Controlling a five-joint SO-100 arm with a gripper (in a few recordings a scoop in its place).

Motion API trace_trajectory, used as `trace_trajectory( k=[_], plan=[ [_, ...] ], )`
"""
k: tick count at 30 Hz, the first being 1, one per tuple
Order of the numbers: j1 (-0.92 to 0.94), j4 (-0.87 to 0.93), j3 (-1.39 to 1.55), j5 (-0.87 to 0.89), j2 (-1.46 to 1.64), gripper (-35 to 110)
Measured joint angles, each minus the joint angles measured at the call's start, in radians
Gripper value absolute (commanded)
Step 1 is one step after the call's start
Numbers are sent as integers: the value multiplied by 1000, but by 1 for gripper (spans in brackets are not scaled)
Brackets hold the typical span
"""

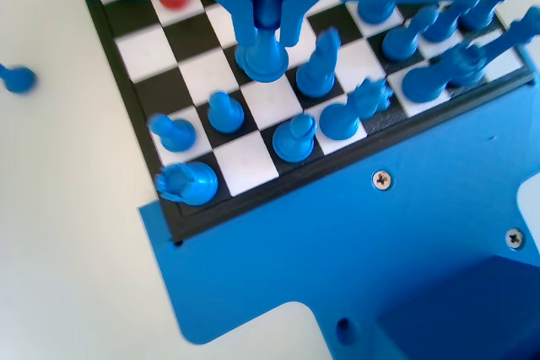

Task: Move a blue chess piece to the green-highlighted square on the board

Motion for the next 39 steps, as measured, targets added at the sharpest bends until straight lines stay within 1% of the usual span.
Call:
trace_trajectory(
  k=[7, 25, 35, 39],
  plan=[
    [0, -52, 15, 0, -44, 1],
    [-8, -94, 15, 0, -117, 1],
    [-21, -94, 15, -8, -117, 8],
    [-25, -87, 15, -8, -117, 9]
  ],
)
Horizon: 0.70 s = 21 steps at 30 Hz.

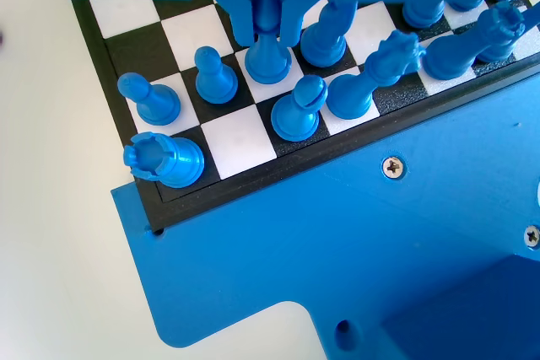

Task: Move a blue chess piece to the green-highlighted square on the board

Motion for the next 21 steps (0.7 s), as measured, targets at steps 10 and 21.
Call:
trace_trajectory(
  k=[10, 21],
  plan=[
    [11, 110, -60, -38, 6, 11],
    [38, 374, -278, -67, 129, 11]
  ],
)
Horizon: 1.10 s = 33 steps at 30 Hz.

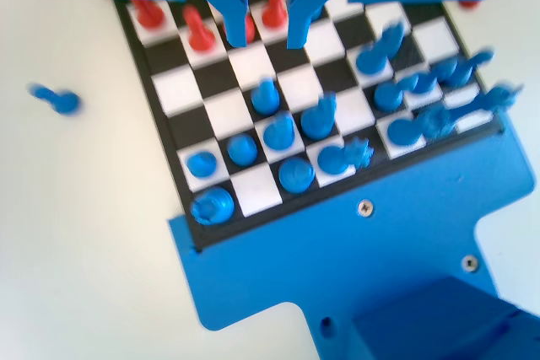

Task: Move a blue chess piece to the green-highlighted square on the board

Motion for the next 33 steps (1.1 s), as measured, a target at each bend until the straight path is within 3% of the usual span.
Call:
trace_trajectory(
  k=[9, 19, 27, 33],
  plan=[
    [32, 290, -216, -118, 196, 13],
    [140, 572, -489, -365, 431, 11],
    [186, 657, -529, -575, 637, 8],
    [179, 660, -393, -672, 864, 6]
  ],
)
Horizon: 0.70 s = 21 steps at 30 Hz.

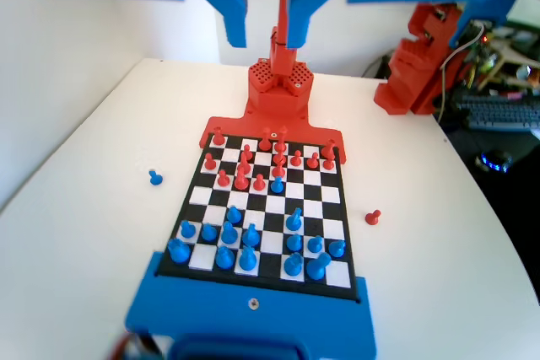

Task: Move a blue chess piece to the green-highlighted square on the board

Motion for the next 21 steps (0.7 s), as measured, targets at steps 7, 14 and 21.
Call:
trace_trajectory(
  k=[7, 14, 21],
  plan=[
    [6, -46, 233, -44, 273, 5],
    [6, -170, 413, -44, 413, 2],
    [35, -252, 463, -48, 460, 1]
  ],
)
